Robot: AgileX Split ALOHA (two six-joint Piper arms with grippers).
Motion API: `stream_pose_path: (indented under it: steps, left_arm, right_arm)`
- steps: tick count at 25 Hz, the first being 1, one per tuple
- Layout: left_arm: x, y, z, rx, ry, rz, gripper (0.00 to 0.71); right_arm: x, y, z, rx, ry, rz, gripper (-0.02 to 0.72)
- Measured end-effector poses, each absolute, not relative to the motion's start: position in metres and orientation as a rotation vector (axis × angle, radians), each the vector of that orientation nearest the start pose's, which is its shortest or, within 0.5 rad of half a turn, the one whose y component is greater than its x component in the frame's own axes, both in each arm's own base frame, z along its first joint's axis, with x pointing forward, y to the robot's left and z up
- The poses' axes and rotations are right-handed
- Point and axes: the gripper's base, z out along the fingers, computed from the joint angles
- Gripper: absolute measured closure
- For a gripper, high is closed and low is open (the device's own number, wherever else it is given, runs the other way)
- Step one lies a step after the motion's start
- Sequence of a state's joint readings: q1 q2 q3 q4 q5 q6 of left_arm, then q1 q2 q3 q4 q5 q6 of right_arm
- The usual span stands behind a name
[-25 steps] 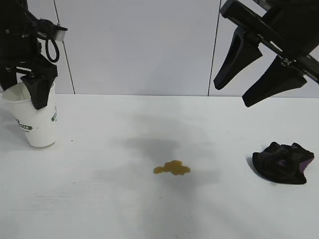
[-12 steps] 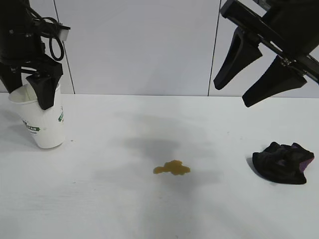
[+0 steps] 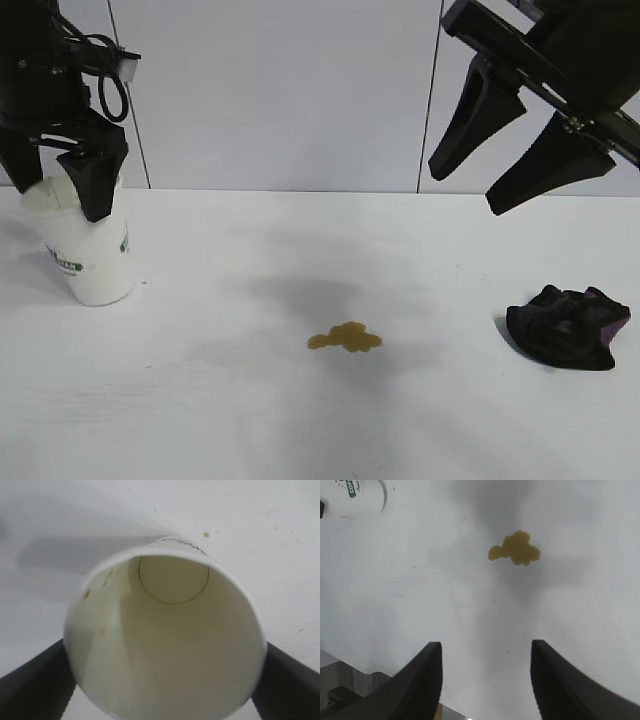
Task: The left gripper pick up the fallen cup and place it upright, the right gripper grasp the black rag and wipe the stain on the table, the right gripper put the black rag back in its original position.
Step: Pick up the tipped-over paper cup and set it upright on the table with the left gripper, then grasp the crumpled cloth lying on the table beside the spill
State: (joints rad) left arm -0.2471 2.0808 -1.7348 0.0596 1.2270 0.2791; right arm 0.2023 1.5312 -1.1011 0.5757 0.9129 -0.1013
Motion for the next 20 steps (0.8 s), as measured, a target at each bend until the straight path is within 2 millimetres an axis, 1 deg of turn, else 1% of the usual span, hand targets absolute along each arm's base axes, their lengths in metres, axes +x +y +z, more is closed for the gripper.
stream_pose_path:
  steps: [7,10,20]
  left_arm:
    - [0.416,-0.1,0.217,0.821,2.944,0.089,0.017]
    - [0.415,-0.099,0.22,0.812,2.939,0.09,0.017]
    - [0.409,-0.097,0.244,0.742,2.897,0.105,0.017]
  right_arm:
    - [0.289,0.099,0.268,-0.025,2.768,0.742,0.333]
    - [0.289,0.099,0.268,-0.025,2.768,0.742,0.333]
    - [0.289,0.099,0.268,-0.025,2.768,0.742,0.333]
